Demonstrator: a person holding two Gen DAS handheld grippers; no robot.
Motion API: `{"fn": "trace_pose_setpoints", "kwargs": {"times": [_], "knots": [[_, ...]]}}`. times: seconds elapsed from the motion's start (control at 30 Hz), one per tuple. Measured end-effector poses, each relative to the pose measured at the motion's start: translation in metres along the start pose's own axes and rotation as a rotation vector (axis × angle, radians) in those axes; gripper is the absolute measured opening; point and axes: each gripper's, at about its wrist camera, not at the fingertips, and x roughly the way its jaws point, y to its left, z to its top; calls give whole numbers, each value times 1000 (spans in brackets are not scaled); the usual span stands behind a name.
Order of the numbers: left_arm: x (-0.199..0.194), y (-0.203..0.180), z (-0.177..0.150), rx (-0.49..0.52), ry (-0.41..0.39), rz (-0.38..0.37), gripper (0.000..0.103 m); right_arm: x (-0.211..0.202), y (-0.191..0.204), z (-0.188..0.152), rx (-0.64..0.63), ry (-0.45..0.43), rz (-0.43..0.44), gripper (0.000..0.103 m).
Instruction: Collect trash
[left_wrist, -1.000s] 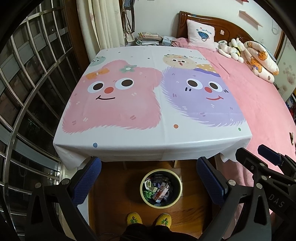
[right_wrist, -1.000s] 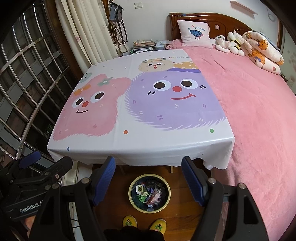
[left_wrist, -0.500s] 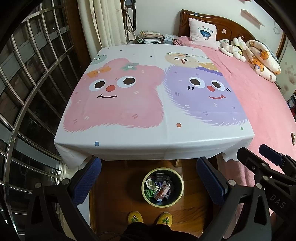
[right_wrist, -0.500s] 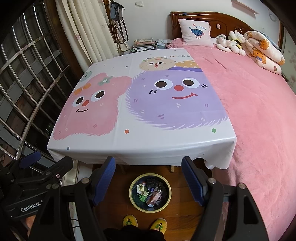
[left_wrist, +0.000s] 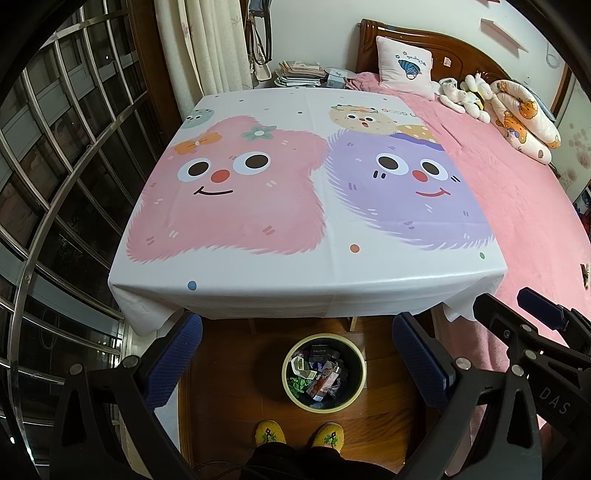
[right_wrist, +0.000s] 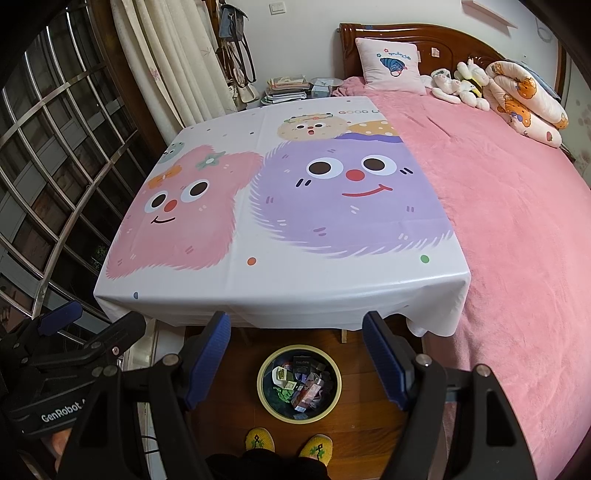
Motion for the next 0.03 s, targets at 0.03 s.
{"fn": "trace_pose_setpoints", "kwargs": {"times": [0.03], "knots": [[0,0,0,0,0,-1,102,0,0,0,0,0,0,74]]}}
